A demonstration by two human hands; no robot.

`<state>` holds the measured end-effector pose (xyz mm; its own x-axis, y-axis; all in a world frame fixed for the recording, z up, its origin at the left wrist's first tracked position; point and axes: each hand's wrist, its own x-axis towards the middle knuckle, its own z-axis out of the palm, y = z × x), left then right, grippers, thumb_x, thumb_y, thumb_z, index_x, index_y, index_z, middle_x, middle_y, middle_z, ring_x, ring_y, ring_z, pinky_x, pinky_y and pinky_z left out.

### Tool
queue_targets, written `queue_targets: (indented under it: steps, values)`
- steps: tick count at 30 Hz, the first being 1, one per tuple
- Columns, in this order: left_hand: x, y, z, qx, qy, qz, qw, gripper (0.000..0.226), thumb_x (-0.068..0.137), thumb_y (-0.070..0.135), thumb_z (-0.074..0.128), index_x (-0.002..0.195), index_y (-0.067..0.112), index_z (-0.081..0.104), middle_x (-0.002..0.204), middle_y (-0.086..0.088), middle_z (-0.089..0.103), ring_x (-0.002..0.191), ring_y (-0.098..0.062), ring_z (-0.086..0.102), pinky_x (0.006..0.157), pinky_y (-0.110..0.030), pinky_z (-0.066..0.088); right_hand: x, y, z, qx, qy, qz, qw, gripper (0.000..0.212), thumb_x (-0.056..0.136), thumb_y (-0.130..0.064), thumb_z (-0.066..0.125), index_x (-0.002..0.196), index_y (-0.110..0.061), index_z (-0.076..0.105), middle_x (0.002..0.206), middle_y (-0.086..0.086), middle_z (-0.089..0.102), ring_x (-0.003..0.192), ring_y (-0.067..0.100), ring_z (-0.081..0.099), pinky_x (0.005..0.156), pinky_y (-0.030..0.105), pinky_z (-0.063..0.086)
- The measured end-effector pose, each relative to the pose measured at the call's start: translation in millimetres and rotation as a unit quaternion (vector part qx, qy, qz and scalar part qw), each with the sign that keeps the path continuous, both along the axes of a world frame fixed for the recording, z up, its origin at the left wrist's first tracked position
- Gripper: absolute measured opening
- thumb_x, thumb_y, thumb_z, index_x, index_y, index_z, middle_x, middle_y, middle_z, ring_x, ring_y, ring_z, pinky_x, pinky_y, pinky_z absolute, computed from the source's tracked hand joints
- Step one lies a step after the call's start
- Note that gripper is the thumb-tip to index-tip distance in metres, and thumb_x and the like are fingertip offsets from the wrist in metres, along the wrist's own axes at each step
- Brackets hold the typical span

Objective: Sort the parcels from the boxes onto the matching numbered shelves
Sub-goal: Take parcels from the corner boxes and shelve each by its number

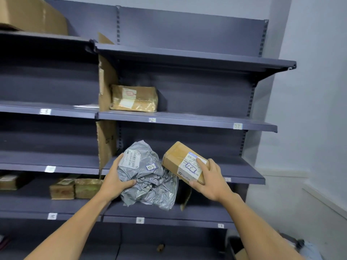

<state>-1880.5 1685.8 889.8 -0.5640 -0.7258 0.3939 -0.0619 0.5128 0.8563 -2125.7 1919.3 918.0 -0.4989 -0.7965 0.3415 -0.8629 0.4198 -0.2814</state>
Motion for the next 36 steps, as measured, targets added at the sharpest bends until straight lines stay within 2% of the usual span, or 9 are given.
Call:
queue_targets:
  steps: [5, 8, 14, 17, 21, 28, 36]
  values:
    - [54, -32, 4, 0.011, 0.010, 0.053, 0.998, 0.110, 0.067, 0.002, 0.090, 0.153, 0.028, 0.027, 0.141, 0.004, 0.051, 0.128, -0.017, 0.052, 0.109, -0.040, 0.042, 26, -58, 6, -0.011, 0.007, 0.056, 0.998, 0.089, 0.090, -0.055, 0.061, 0.158, -0.023, 0.014, 0.149, 0.003, 0.015, 0.141, 0.027, 0.014, 0.104, 0.042, 0.043]
    - [83, -48, 10, 0.018, 0.012, 0.088, 0.996, 0.109, 0.069, 0.001, 0.088, 0.154, 0.027, 0.026, 0.138, 0.005, 0.051, 0.124, -0.017, 0.053, 0.103, -0.034, 0.043, 42, -97, 10, -0.017, 0.008, 0.085, 0.996, 0.089, 0.090, -0.055, 0.061, 0.159, -0.024, 0.013, 0.151, 0.003, 0.013, 0.142, 0.027, 0.012, 0.104, 0.042, 0.043]
    - [128, -94, 28, -0.006, 0.010, 0.148, 0.989, 0.108, 0.069, 0.005, 0.089, 0.153, 0.030, 0.026, 0.134, 0.007, 0.052, 0.121, -0.017, 0.055, 0.102, -0.037, 0.045, 71, -174, 19, -0.027, 0.013, 0.143, 0.989, 0.089, 0.091, -0.055, 0.061, 0.159, -0.023, 0.013, 0.152, 0.005, 0.012, 0.143, 0.028, 0.011, 0.107, 0.042, 0.039]
    - [139, -122, 45, -0.022, 0.015, 0.164, 0.986, 0.108, 0.069, 0.003, 0.088, 0.153, 0.026, 0.025, 0.133, 0.006, 0.050, 0.122, -0.017, 0.054, 0.099, -0.032, 0.043, 79, -214, 31, -0.044, 0.022, 0.163, 0.985, 0.089, 0.091, -0.056, 0.060, 0.159, -0.023, 0.013, 0.151, 0.006, 0.013, 0.142, 0.030, 0.013, 0.108, 0.043, 0.038]
    - [149, -162, 73, -0.025, 0.040, 0.188, 0.981, 0.107, 0.070, 0.002, 0.088, 0.154, 0.029, 0.026, 0.133, 0.007, 0.050, 0.119, -0.015, 0.054, 0.093, -0.027, 0.042, 85, -264, 60, -0.075, 0.040, 0.186, 0.979, 0.087, 0.091, -0.056, 0.060, 0.158, -0.023, 0.016, 0.150, 0.008, 0.015, 0.140, 0.032, 0.015, 0.109, 0.045, 0.035]
    - [153, -229, 130, -0.044, 0.081, 0.196, 0.976, 0.103, 0.070, -0.002, 0.087, 0.152, 0.024, 0.029, 0.131, 0.005, 0.051, 0.118, -0.014, 0.054, 0.101, -0.032, 0.043, 82, -337, 109, -0.114, 0.044, 0.200, 0.972, 0.085, 0.091, -0.060, 0.058, 0.158, -0.029, 0.015, 0.158, 0.006, 0.010, 0.143, 0.031, 0.014, 0.112, 0.047, 0.031]
    - [164, -289, 153, -0.014, 0.141, 0.201, 0.969, 0.105, 0.069, -0.007, 0.085, 0.154, 0.020, 0.028, 0.132, 0.002, 0.051, 0.116, -0.015, 0.055, 0.091, -0.027, 0.046, 83, -387, 117, -0.134, 0.038, 0.203, 0.969, 0.086, 0.089, -0.066, 0.054, 0.158, -0.031, 0.017, 0.158, 0.001, 0.012, 0.143, 0.027, 0.016, 0.110, 0.045, 0.036]
